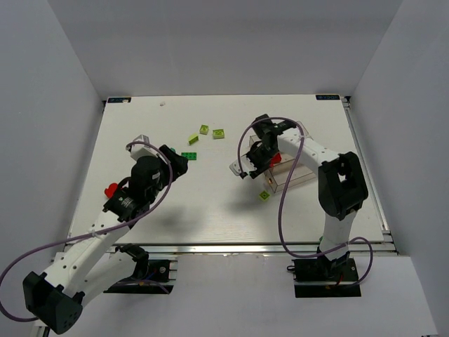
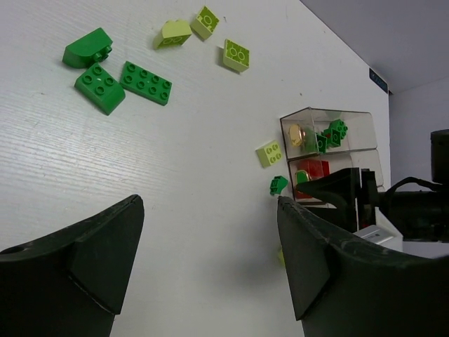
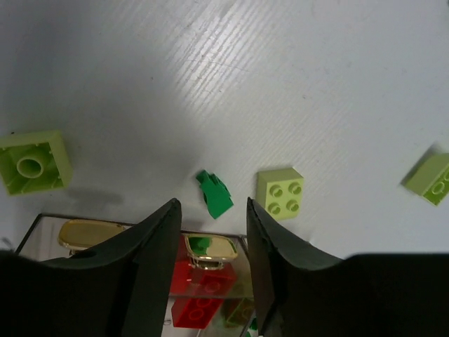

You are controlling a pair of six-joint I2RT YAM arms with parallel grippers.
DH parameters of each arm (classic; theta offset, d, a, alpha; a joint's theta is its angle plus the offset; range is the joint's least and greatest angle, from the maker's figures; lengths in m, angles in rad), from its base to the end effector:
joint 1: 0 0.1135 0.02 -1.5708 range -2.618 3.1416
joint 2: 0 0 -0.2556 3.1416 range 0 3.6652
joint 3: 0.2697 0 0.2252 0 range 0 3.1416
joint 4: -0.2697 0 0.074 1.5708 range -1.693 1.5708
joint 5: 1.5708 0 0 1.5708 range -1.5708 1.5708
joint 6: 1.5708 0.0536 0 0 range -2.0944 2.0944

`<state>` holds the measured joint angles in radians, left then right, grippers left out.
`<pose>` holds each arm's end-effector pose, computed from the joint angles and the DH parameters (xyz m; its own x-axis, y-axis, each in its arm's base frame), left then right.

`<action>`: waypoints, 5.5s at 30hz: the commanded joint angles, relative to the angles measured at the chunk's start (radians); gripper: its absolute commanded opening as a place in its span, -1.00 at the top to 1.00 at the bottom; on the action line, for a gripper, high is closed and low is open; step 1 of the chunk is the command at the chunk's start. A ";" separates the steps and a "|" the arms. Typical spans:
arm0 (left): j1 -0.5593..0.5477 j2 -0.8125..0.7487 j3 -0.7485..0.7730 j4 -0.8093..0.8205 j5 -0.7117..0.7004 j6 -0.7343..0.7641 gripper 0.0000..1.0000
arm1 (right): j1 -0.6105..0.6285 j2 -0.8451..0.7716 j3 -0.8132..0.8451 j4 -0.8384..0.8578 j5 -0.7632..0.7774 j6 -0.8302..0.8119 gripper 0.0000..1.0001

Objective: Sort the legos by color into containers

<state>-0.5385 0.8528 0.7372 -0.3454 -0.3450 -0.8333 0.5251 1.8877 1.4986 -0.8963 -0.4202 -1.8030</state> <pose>0.1688 -0.0797 0.2852 -0.4216 -0.5595 -0.7136 -0.1330 0.8166 -0.5617 0.2987 0.1983 0.2116 0.7332 -0.6021 -0.3161 -0.6798 -0.6367 -0.3641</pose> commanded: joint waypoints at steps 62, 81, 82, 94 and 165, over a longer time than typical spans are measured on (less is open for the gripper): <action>0.009 0.029 -0.065 -0.015 -0.023 -0.096 -0.80 | -0.164 -0.207 -0.146 0.691 -0.036 1.569 1.00; 0.026 0.069 -0.074 0.006 0.006 -0.105 -0.80 | -0.350 0.047 0.038 0.668 0.132 1.648 0.81; 0.028 0.068 -0.076 0.008 0.008 -0.107 -0.80 | -0.352 0.062 0.055 0.665 0.132 1.642 0.78; 0.041 0.086 -0.068 0.009 0.014 -0.105 -0.80 | -0.353 0.117 0.074 0.648 0.129 1.624 0.42; 0.328 1.250 0.890 -0.558 0.072 -0.135 -0.52 | -0.329 -0.341 -0.330 0.754 -0.305 1.369 0.07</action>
<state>-0.2176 2.1002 1.6009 -0.8913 -0.2363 -0.9562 0.1967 1.5921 1.1767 -0.1722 -0.7101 -0.4442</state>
